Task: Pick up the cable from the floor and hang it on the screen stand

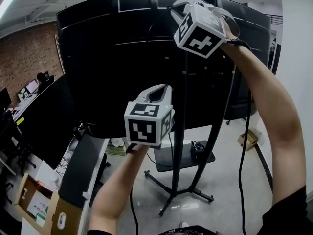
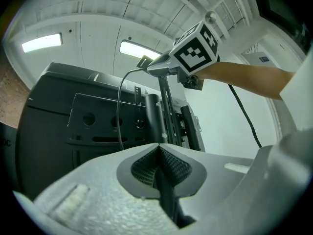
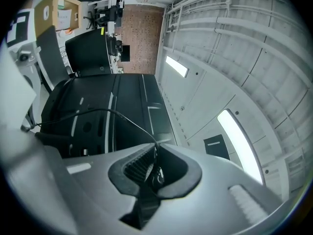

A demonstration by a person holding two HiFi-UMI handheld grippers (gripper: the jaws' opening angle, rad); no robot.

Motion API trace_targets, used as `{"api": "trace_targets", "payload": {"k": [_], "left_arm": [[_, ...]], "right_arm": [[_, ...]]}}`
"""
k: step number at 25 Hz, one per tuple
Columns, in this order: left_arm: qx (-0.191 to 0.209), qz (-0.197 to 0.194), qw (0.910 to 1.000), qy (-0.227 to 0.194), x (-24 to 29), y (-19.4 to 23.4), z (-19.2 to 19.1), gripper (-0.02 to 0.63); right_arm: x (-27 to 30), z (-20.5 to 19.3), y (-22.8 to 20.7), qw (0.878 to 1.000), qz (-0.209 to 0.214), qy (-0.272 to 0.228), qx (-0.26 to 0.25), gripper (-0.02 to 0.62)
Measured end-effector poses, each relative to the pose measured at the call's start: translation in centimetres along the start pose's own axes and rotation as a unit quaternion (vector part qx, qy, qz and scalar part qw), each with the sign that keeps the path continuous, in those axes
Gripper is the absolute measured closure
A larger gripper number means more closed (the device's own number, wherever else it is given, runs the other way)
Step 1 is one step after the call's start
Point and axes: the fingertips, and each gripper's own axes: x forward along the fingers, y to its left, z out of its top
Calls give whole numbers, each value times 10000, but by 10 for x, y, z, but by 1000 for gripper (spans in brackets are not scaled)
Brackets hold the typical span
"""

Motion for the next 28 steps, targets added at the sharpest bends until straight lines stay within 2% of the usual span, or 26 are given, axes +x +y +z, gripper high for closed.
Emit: {"api": "trace_targets", "payload": {"k": [4, 8, 16, 28], "left_arm": [[25, 161, 9998, -85, 13, 11, 12, 609], [125, 227, 9995, -181, 25, 13, 26, 609], [199, 263, 9988, -353, 47, 10, 39, 609], [253, -227, 9977, -584, 79, -39, 59, 609]], "right_arm": [[25, -17, -19, 9994, -36, 287, -213, 563], [34, -28, -54, 9962, -456, 662, -330, 563], [37, -67, -92, 9908, -771, 1054, -358, 563], [2, -148, -138, 9808, -1136, 1587, -8, 565]]}}
